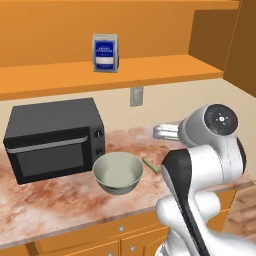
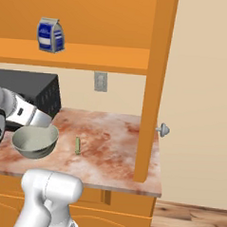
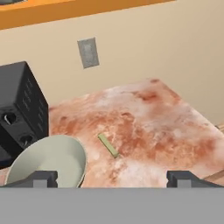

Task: Pick the egg and butter from the fridge and place them by the bowl for mixing.

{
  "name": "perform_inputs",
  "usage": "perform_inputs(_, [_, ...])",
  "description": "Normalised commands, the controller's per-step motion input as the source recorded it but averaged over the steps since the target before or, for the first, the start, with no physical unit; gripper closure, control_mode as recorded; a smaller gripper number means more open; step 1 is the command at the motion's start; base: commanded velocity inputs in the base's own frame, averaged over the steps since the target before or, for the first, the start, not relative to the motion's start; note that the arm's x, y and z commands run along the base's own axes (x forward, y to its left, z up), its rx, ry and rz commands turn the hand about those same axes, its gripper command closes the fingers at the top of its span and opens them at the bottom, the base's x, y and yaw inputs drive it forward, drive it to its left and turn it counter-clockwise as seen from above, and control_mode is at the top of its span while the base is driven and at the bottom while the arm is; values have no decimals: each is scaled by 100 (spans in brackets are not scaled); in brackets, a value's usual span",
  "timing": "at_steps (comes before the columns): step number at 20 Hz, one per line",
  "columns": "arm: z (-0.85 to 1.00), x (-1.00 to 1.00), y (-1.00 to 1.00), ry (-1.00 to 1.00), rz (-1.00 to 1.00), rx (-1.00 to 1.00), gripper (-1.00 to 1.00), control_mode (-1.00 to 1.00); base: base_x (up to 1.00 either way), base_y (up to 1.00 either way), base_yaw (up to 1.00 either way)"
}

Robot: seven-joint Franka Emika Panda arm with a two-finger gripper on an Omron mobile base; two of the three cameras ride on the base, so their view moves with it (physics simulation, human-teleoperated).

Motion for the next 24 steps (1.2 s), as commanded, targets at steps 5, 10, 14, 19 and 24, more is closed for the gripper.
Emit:
perform_inputs(5, [-1,-13,4,2,9,0,-100,100,-62,10,51])
perform_inputs(10, [0,0,0,0,0,0,-100,100,-10,1,91])
perform_inputs(14, [0,0,0,0,0,0,-100,100,0,1,95])
perform_inputs(19, [0,0,0,0,0,0,-100,100,4,1,92])
perform_inputs(24, [0,0,0,0,0,0,-100,100,76,31,59])
